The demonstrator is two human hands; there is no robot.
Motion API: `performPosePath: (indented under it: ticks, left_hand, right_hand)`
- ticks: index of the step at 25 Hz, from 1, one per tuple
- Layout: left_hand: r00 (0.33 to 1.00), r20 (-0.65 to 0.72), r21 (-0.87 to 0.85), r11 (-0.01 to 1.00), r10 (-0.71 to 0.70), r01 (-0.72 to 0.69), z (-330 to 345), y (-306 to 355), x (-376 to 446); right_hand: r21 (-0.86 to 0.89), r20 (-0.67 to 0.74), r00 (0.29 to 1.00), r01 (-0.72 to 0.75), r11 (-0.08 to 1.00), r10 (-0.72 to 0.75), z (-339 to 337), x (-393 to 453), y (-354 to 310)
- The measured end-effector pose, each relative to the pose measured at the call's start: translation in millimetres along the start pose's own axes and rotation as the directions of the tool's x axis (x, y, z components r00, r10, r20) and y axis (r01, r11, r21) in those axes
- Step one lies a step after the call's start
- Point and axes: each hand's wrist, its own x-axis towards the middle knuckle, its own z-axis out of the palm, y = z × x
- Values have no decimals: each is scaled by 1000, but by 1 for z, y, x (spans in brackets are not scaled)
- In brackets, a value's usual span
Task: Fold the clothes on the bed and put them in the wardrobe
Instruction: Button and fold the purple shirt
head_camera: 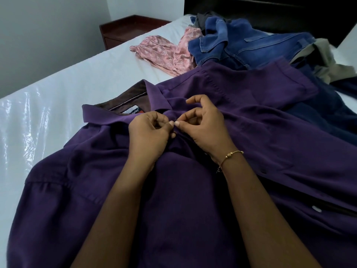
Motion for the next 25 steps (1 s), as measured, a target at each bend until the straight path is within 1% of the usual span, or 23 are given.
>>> performPosePath:
  ticks: [2, 4, 8, 10, 12, 13, 14, 15, 17, 19, 20, 22, 24, 25]
  left_hand:
    - [998, -16, 99, 993, 66, -64, 1, 2, -1]
    - [995, -56, 114, 990, 84, -78, 2, 5, -3]
    - [996, -92, -62, 998, -17, 12, 4, 4, -2]
    - [996, -84, -84, 996, 15, -22, 3, 2, 0]
    - [996, -35, -121, 988, 87, -91, 3, 0, 2]
    - [994, -2, -150, 982, 112, -111, 3, -3, 3]
    - [991, 33, -169, 978, 129, -122, 5, -5, 5]
    - [988, 70, -176, 977, 135, -121, 6, -7, 7]
    - [986, 123, -215, 973, 116, -88, 7, -13, 9]
    - [986, 149, -303, 953, 72, -24, 6, -24, 7]
    - [987, 147, -339, 941, 64, -10, 4, -31, 5]
    - [988, 135, -318, 948, 79, -32, 4, -41, 1]
    - [991, 120, -242, 970, 59, -29, 6, -49, 7]
    - [992, 114, -196, 980, 52, -29, 8, -52, 10]
  right_hand:
    - [-1, 7, 1000, 12, 1000, -12, -1, 2, 2]
    - [33, 16, 1000, 9, 999, -9, 0, 4, 3]
    - [75, -3, 1000, 22, 997, -22, 5, 7, 3]
    - [158, 5, 1000, -16, 987, 16, 4, 7, 8]
    - [256, 30, 998, -68, 964, 63, 0, 5, 8]
    - [263, 28, 997, -76, 962, 71, -2, 5, 7]
    - [222, 6, 998, -68, 973, 68, -4, 7, 6]
    - [143, -22, 999, -35, 989, 38, -5, 9, 5]
    - [-20, -56, 997, 51, 998, -52, -9, 14, 6]
    - [-122, -23, 997, 76, 990, -79, -17, 12, 16]
    - [-170, 20, 997, 76, 982, -74, -21, 6, 26]
    - [-220, 104, 994, 50, 974, -27, -31, -12, 48]
    - [-260, 156, 988, 34, 965, 8, -34, -28, 68]
    - [-278, 163, 987, 44, 960, 2, -34, -33, 77]
